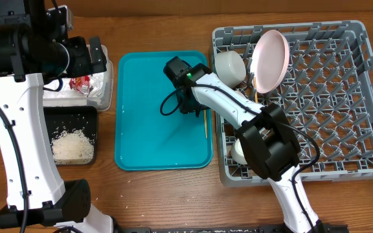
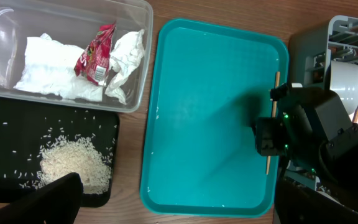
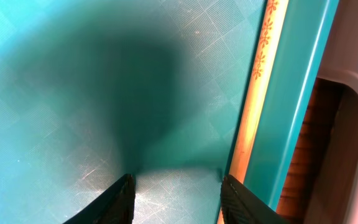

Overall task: Sort waste into correct bins and load items into the dishwasher
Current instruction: 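Lower the right gripper and grasp the second wooden chopstick, then lift the chopstick and carry it right into the dish rack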

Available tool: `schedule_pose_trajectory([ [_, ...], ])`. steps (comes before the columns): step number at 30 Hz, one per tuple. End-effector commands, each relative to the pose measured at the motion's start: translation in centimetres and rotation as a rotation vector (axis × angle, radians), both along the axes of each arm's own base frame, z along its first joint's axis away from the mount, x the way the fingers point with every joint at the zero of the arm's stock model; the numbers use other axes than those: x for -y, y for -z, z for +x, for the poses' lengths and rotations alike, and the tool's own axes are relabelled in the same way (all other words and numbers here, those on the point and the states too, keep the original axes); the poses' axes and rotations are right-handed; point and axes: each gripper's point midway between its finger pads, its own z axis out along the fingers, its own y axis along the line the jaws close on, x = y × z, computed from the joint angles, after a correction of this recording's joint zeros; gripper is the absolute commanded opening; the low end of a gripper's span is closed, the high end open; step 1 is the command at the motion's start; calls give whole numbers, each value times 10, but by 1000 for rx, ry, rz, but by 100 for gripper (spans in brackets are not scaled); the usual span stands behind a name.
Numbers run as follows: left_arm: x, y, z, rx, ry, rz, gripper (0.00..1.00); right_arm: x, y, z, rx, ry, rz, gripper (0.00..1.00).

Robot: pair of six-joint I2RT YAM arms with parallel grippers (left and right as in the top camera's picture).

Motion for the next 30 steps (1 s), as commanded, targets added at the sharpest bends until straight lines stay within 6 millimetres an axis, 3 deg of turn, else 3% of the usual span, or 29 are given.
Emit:
schedule_pose_trajectory([
  [1, 1, -4, 0, 18, 20, 3, 100, 8, 18, -3, -33, 7, -32, 45],
  [24, 1, -4, 0, 18, 20, 3, 100, 17, 3, 7, 25, -1, -107, 45],
  [30, 1, -4, 0, 18, 20, 3, 100, 1, 9, -6, -63, -8, 2, 46],
])
